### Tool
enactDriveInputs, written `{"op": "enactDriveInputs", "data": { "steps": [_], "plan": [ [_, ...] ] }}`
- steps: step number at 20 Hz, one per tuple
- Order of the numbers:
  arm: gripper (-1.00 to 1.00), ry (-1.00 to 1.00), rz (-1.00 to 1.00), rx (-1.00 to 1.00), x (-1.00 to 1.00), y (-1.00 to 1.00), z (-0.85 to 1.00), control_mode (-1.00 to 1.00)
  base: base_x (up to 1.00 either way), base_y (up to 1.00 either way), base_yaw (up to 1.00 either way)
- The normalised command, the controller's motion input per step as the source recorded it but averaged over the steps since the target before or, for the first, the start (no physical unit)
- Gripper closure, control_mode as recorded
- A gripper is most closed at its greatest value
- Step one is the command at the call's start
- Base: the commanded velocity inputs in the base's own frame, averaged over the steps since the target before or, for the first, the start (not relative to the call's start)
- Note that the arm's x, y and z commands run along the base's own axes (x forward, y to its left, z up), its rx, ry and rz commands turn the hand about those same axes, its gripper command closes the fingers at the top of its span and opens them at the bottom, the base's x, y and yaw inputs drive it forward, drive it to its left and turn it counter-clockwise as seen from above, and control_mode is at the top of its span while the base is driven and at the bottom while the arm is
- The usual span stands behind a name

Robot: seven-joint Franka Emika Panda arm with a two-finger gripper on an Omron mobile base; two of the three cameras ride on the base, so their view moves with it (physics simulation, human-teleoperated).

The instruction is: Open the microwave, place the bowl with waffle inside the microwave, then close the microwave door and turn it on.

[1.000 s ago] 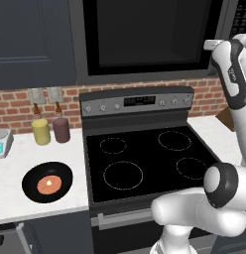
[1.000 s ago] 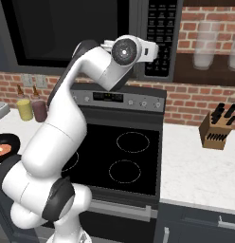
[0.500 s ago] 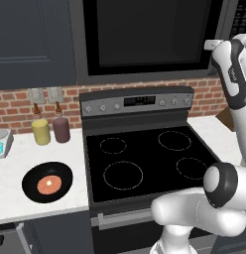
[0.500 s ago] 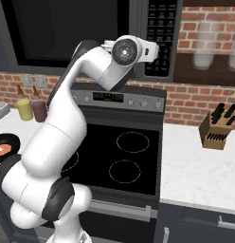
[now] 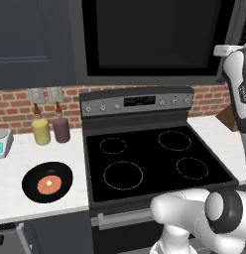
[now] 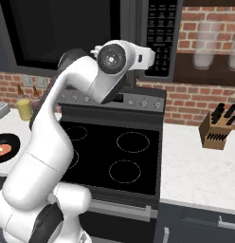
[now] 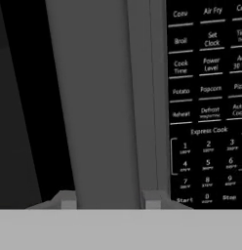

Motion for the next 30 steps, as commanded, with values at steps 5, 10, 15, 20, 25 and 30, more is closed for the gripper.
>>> {"op": "enactDriveInputs", "data": {
  "steps": [5,10,15,20,25,30],
  "plan": [
    [1.00,0.02,-0.05,0.00,-1.00,0.00,0.00,-1.00,0.00,0.00,0.00],
    [1.00,0.05,-0.05,0.00,-1.00,0.00,0.00,-1.00,0.00,0.00,0.00],
    [1.00,0.06,-0.03,0.00,-1.00,0.00,0.00,-1.00,0.00,0.00,0.00],
    [1.00,0.08,-0.02,0.00,-1.00,0.00,-0.02,-1.00,0.00,0.00,0.00],
    [1.00,0.09,-0.02,0.00,-1.00,0.00,-0.02,-1.00,0.00,0.00,0.00],
    [1.00,0.11,0.00,0.00,-0.89,0.01,-0.01,-1.00,0.00,0.00,0.00]
  ]
}}
